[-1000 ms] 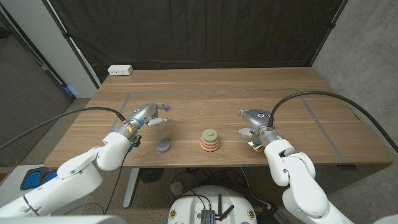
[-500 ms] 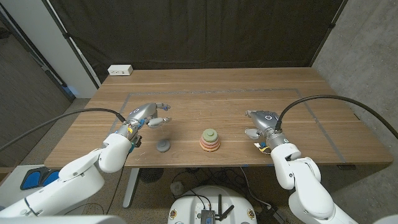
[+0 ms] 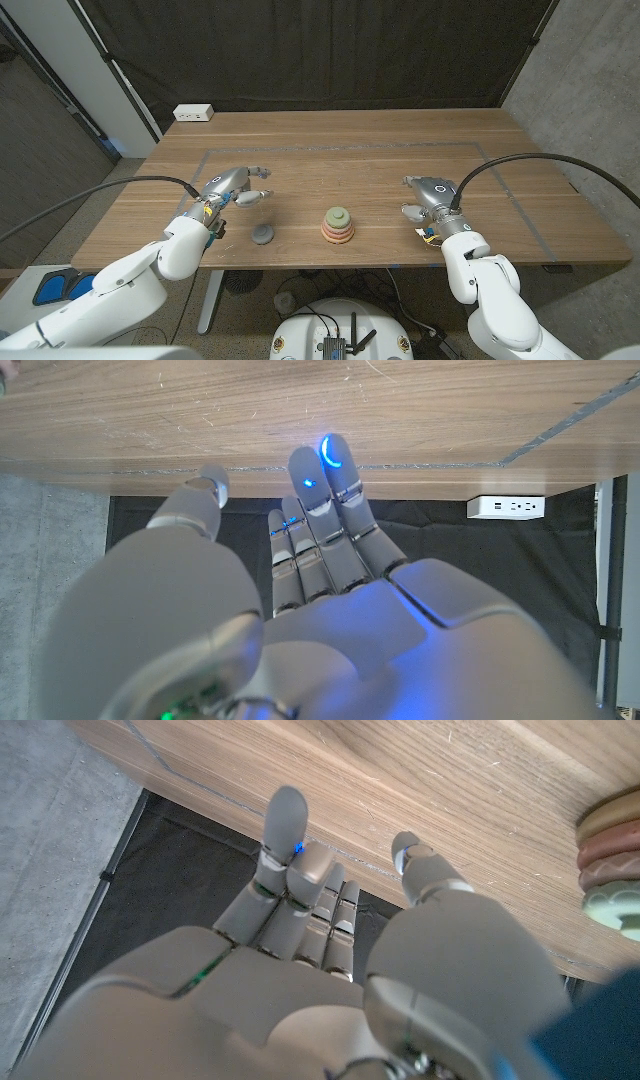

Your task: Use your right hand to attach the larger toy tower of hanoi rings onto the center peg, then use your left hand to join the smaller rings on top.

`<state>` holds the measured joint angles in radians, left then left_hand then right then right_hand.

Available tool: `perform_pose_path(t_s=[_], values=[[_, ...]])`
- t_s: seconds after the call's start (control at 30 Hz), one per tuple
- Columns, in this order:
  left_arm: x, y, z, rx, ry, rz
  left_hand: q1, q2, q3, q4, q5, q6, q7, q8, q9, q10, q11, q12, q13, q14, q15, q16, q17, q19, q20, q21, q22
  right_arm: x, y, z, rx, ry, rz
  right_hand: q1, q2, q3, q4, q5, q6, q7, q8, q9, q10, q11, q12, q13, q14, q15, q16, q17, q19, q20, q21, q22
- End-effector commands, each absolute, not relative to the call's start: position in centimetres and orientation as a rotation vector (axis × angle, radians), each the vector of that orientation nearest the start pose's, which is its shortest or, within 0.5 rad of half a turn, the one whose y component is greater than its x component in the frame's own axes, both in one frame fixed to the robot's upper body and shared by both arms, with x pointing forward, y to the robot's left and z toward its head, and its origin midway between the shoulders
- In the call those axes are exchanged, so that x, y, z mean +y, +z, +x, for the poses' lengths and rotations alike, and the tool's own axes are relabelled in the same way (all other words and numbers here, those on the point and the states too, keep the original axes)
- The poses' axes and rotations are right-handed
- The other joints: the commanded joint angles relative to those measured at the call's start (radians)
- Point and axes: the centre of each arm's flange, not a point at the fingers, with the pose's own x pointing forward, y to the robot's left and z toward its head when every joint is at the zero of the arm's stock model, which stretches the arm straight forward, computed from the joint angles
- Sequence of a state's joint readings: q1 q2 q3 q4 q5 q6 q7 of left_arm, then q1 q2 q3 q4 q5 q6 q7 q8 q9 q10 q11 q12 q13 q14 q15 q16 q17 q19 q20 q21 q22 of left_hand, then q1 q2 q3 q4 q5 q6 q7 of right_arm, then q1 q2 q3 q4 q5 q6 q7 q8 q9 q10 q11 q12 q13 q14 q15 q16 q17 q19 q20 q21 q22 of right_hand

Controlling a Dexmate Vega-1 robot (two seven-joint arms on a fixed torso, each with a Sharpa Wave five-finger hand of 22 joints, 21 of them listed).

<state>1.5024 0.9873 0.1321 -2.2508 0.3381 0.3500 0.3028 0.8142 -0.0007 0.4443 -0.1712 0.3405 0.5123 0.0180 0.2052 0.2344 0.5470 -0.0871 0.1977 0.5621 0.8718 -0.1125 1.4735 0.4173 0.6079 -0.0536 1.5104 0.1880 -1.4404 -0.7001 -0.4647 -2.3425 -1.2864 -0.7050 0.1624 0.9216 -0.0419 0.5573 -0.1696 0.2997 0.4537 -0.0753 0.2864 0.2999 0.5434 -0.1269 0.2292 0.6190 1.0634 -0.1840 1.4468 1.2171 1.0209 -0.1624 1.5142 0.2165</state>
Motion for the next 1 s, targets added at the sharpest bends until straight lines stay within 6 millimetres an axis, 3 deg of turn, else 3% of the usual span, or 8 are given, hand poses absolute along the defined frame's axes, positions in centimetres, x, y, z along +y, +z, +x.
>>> perform_pose_path(t_s=[0.03, 0.47, 1.0], values=[[27.9, -4.9, 45.6, -0.55, 0.14, 1.229, -0.006, -0.003, 0.005, 0.005, 0.003, -0.013, 0.005, -0.004, 0.005, -0.014, 0.006, -0.005, -0.001, 0.001, -0.106, 0.004, 0.002, 0.003, -0.121, 0.004, 0.001, -20.3, -8.9, 43.2, -0.392, -0.342, -1.592, 0.01, 0.0, 0.005, 0.004, 0.002, 0.01, -0.007, 0.009, 0.004, 0.011, -0.005, 0.001, 0.004, 0.002, -0.034, 0.001, -0.001, 0.005, -0.057, 0.007, 0.001], [28.0, -3.1, 45.3, -0.514, 0.065, 1.354, 0.023, -0.027, 0.007, -0.012, 0.004, -0.035, 0.004, -0.005, 0.006, -0.04, 0.0, -0.01, -0.011, 0.0, -0.106, 0.007, -0.001, 0.009, -0.13, 0.007, 0.002, -20.5, -8.7, 42.8, -0.395, -0.359, -1.588, 0.008, 0.003, 0.005, 0.007, 0.002, 0.002, -0.003, 0.01, 0.009, 0.02, -0.007, 0.001, 0.009, 0.009, -0.033, 0.009, 0.007, 0.004, -0.057, 0.007, 0.0], [27.9, -1.0, 45.2, -0.497, -0.056, 1.517, 0.076, -0.049, 0.008, -0.013, 0.003, -0.058, 0.002, -0.006, 0.004, -0.056, -0.002, -0.007, -0.021, -0.005, -0.106, 0.011, -0.008, -0.002, -0.134, 0.014, 0.007, -20.3, -8.0, 43.5, -0.395, -0.351, -1.585, 0.006, 0.008, 0.007, 0.008, 0.005, -0.007, 0.002, 0.011, 0.017, 0.026, -0.011, -0.001, 0.018, 0.003, -0.034, 0.004, 0.003, 0.003, -0.057, 0.007, -0.002]])
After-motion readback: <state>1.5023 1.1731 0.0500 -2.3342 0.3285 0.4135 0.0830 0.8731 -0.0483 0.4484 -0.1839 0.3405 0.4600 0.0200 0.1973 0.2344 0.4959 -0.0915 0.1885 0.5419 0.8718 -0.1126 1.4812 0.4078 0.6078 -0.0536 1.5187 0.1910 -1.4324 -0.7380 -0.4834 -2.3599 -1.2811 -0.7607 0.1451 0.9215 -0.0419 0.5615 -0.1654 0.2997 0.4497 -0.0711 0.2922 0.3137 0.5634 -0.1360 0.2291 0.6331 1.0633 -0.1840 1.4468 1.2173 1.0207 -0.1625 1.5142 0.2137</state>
